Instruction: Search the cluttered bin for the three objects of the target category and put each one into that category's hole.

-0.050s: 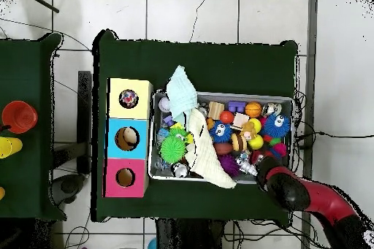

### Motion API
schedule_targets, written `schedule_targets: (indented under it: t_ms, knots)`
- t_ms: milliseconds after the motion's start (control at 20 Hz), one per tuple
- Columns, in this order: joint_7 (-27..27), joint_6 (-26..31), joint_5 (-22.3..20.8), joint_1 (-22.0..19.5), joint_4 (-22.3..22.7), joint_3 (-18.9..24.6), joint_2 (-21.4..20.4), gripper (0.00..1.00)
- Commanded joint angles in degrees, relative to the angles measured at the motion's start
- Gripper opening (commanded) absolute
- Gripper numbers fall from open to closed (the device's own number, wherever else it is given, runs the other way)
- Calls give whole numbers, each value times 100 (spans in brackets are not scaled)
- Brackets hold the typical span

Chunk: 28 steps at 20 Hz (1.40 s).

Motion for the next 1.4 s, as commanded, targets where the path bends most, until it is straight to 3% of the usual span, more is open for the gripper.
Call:
schedule_targets:
  t_ms: [50, 450, 500, 1150, 1300, 1400]
  knots:
    - [-1197, 1513, 228, 7, -377, 491, 647, 100]
    - [-1483, 1666, 147, -232, -416, 872, 943, 100]
    - [-1446, 1677, 75, -266, -385, 916, 962, 0]
    - [-1277, 1285, -271, -300, -190, 1010, 827, 0]
    - [-1103, 1195, -175, -306, -46, 1165, 567, 0]
    - [-1011, 1173, 32, -453, 231, 1497, 277, 0]
